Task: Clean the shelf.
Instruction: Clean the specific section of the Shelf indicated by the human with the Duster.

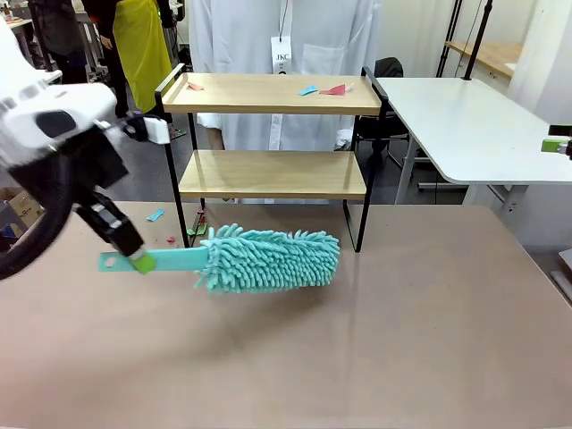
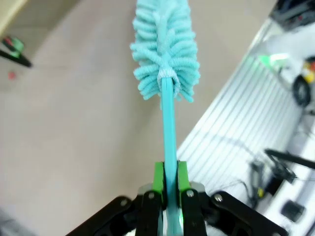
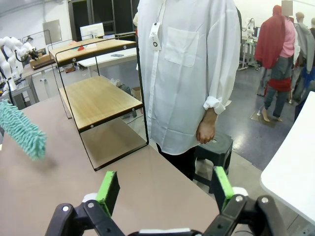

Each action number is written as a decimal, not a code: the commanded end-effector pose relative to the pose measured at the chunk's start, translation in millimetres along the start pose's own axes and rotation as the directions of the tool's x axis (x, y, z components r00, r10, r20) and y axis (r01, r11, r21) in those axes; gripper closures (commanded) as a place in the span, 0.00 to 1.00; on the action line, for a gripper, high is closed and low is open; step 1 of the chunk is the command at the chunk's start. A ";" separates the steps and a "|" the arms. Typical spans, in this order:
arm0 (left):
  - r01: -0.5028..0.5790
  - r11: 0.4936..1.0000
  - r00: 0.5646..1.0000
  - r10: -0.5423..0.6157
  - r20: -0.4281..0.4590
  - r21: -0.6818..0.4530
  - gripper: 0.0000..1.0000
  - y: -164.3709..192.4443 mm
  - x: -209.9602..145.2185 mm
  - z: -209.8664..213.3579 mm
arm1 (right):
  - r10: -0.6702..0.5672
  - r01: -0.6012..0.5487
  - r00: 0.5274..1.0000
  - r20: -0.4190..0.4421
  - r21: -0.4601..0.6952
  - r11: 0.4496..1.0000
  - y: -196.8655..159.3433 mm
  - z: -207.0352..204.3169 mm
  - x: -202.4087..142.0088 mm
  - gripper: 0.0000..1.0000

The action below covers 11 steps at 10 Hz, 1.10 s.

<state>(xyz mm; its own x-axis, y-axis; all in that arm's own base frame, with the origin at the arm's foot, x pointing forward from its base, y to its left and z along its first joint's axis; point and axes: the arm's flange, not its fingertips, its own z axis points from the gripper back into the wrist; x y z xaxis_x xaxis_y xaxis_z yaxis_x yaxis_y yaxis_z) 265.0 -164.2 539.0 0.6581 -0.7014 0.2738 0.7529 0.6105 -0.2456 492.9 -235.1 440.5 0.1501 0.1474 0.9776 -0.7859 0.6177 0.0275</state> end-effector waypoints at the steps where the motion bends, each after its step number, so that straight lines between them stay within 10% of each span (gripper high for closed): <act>1: -0.097 0.995 0.987 0.092 -0.131 -0.029 0.87 1.1 -8.2 40.7 | 0.005 -0.005 1.000 0.000 -0.001 1.000 0.8 -0.9 4.1 0.00; 6: -0.062 0.997 0.941 0.074 -0.331 0.047 0.87 -6.4 -52.4 99.7 | 0.005 -0.005 1.000 0.000 -0.001 1.000 0.8 -0.9 4.1 0.00; 11: -0.108 0.994 0.944 0.106 -0.312 0.013 0.87 -7.1 -52.9 92.6 | 0.005 -0.005 1.000 0.000 -0.001 1.000 0.8 -0.9 4.1 0.00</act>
<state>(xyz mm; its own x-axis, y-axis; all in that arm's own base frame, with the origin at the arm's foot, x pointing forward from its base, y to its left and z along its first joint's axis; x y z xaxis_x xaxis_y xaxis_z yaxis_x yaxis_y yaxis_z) 226.9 -95.9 613.2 0.6960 -0.7146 -0.0704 0.6819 0.6885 -0.2467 492.9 -235.1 440.5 0.1501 0.1474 0.9776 -0.7859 0.6178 0.0275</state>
